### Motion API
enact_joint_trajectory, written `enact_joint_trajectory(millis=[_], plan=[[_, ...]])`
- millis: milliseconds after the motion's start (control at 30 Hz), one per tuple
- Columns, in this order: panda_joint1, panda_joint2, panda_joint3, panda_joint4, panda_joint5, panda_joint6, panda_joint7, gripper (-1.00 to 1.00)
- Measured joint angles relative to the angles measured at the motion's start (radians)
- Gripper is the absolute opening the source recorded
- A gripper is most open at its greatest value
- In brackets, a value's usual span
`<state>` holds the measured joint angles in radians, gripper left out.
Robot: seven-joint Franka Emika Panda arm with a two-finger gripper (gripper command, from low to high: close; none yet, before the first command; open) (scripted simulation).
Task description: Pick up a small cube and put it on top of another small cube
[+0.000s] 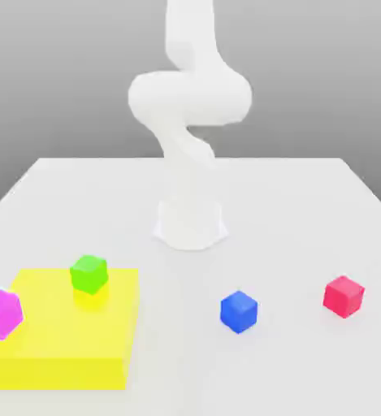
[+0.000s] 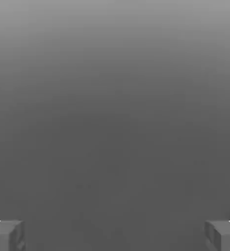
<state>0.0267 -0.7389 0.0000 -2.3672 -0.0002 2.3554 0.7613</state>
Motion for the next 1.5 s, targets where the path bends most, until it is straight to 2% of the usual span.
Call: enact_joint_trajectory(millis=[400, 567, 667, 833, 867, 1100, 1367, 1500], plan=[[0.15, 0.363, 0.002, -0.386, 0.005, 0.319, -0.236, 0.0], [0.219, 0.569, 0.01, -0.566, 0.008, 0.49, -0.356, 0.0], [0.23, 0.75, 0.02, -0.597, -0.003, 0.631, -0.383, 0.0], [0.253, 0.942, 0.001, -0.571, -0.014, 0.787, -0.381, 0.0], [0.255, 0.972, -0.001, -0.566, -0.014, 0.811, -0.38, -1.0], [0.255, 0.976, -0.002, -0.565, -0.019, 0.814, -0.376, -1.0], [0.246, 0.712, 0.014, -0.614, 0.0, 0.598, -0.391, -1.0], [0.149, 0.677, -0.06, -0.527, 0.006, 0.475, -0.412, -1.0]])
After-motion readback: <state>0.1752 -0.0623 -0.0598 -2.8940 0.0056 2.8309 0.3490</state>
